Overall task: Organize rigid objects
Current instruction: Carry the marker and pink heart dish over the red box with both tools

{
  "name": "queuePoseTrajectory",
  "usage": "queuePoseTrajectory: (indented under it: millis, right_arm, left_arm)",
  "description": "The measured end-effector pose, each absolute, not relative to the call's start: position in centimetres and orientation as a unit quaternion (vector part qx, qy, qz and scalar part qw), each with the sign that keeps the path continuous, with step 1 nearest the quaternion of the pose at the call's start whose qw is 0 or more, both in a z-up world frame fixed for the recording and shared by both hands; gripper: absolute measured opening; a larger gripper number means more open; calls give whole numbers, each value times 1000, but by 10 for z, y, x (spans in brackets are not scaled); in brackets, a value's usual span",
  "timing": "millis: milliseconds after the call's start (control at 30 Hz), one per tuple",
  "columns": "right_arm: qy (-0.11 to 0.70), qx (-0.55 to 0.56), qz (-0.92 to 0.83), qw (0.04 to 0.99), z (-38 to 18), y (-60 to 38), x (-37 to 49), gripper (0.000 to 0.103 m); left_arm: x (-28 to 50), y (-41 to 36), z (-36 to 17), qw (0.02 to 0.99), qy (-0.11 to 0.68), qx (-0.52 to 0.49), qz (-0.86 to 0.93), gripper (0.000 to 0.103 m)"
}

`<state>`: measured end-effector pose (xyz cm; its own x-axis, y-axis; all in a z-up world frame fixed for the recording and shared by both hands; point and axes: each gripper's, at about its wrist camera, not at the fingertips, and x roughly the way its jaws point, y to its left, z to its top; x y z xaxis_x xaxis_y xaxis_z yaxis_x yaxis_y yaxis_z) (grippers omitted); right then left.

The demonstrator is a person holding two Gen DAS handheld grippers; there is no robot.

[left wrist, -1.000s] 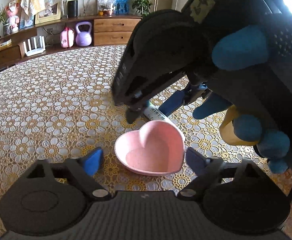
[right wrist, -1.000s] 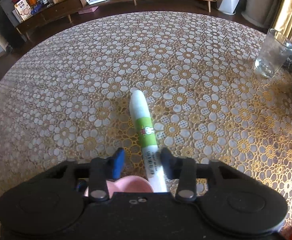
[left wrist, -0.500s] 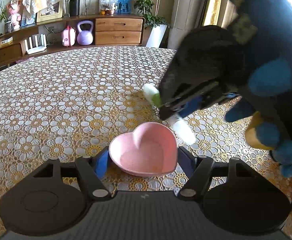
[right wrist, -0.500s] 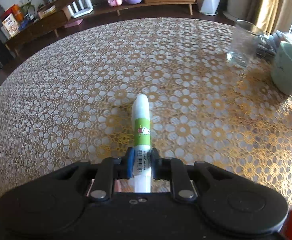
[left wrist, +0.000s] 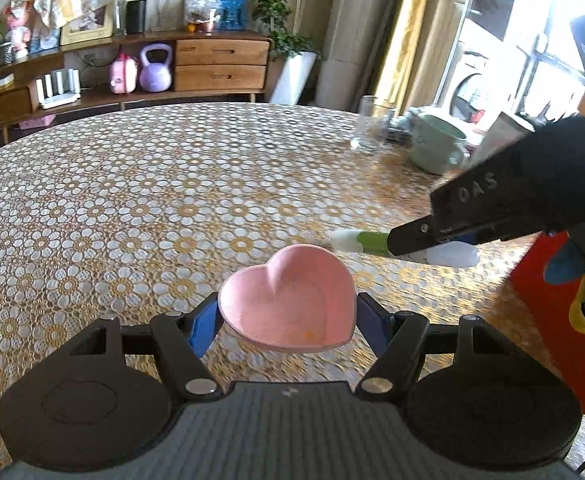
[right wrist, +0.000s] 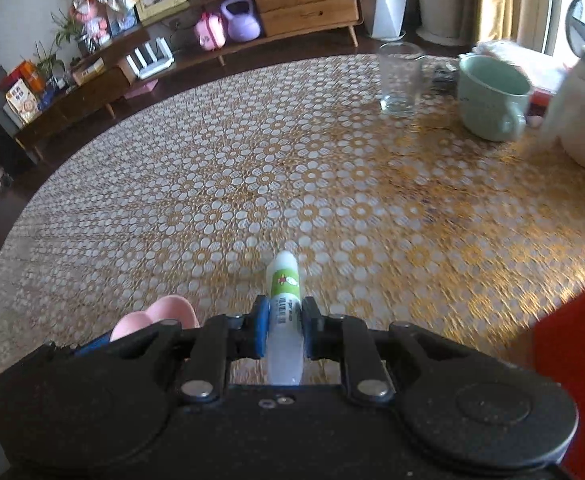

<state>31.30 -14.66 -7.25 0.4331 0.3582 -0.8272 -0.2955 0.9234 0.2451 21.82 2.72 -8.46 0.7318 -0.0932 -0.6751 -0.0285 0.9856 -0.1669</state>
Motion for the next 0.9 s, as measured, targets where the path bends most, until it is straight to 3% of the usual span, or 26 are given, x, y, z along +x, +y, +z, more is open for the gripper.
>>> queuePoseTrajectory:
  millis: [900]
  right_arm:
    - [370, 89, 160, 911, 46, -288, 208, 16]
  left_arm:
    - [173, -75, 15, 924, 364, -28, -110, 72]
